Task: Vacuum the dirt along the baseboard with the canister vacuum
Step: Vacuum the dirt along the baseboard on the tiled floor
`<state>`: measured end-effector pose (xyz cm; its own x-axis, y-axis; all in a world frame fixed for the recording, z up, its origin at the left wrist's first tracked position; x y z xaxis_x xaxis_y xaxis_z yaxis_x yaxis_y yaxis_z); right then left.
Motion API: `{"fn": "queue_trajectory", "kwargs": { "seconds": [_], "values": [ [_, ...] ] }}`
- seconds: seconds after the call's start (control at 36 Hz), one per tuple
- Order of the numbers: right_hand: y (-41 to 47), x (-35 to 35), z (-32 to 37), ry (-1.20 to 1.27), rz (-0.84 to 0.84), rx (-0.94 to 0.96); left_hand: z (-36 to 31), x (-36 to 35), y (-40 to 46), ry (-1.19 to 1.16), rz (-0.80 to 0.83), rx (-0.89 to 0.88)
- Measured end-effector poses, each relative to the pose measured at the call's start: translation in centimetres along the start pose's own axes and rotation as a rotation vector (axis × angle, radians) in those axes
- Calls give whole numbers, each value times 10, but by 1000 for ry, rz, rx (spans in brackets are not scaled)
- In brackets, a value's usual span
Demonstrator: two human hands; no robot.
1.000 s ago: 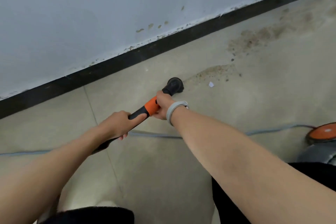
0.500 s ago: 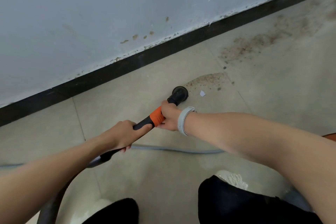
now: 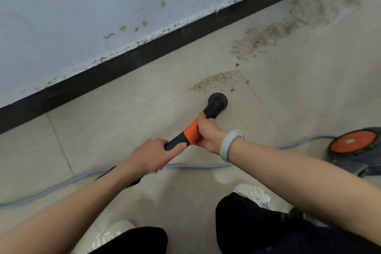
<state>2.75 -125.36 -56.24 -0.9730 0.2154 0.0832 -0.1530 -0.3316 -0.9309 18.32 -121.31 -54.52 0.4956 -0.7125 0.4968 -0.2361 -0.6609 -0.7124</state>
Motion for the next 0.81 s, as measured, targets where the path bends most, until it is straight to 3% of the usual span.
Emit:
{"fn": "queue_trajectory", "kwargs": {
  "seconds": [0.53,0.64,0.81],
  "values": [
    [0,-74,9,-200,207,66,49,15,-17,-105,-288,184],
    [-3,-79,33,-239,167,117,40,27,-4,-204,-281,172],
    [-1,-45,33,-151,84,98,14,19,7,-169,-169,123]
  ]
}}
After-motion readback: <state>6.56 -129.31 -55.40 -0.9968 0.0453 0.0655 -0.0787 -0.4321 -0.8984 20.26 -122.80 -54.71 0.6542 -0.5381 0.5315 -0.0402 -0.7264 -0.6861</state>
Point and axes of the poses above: each hand's wrist, its own y-axis towards the middle knuckle, its own x-axis out of the back of the hand, z = x × y, the point moved 2 cm from there along y, towards the middle knuckle, and after that the axes turned 3 degrees about -x, right-handed, at the moved point
